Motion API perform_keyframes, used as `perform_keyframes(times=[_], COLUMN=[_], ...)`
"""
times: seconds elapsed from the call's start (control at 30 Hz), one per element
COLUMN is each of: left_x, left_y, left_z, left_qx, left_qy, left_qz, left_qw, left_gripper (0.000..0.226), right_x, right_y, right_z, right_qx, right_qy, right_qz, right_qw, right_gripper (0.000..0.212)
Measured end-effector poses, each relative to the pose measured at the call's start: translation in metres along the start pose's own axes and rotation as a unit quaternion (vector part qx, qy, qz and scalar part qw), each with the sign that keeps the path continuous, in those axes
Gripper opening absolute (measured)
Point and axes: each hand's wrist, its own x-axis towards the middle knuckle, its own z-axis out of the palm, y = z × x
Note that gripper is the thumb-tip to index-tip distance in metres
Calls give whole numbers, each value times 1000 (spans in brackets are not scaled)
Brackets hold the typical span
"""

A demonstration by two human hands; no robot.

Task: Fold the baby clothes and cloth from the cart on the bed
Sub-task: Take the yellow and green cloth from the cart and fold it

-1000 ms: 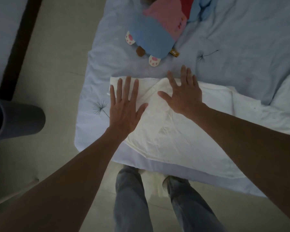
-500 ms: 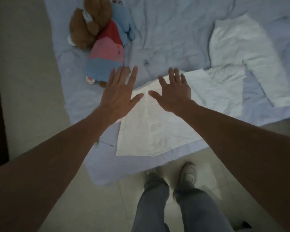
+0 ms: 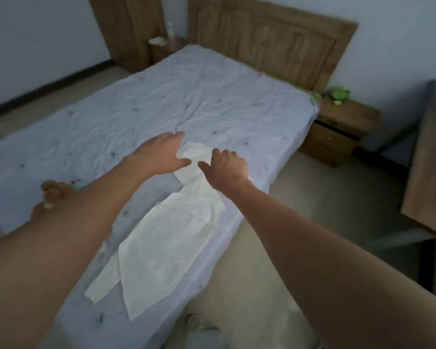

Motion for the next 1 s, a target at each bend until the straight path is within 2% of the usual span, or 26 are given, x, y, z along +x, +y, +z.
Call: perform_keyframes(times=[0.13,0.2,0.33,0.47,0.6,0.73,1.0], left_x=[-15,-30,-66,-89,-109,-126,-150], left_y=[111,167,262,325,371,400,407], left_z=[-77,-101,-129,-138,-143,-152,-160], left_qx=[15,18,40,59,74,91,95], left_qy=[25,48,76,79,84,84,70], left_qz=[78,118,184,240,315,373,448], left_qw=[997,992,979,966,943,920,886], left_gripper=[77,80,82,84,82,94,88], right_x=[-60,-92,-157,-215,-264,-308,-360], right_y=[77,113,167,202,222,237,220], right_z=[-92,-130,-186,-214,-232,-245,-259], right_qx=[31,37,41,65,49,25,4], right_qy=[58,85,134,189,230,240,277], right_qz=[67,95,144,206,251,311,399], right_qw=[996,991,980,958,939,919,874], right_gripper=[50,46,38,41,36,32,31])
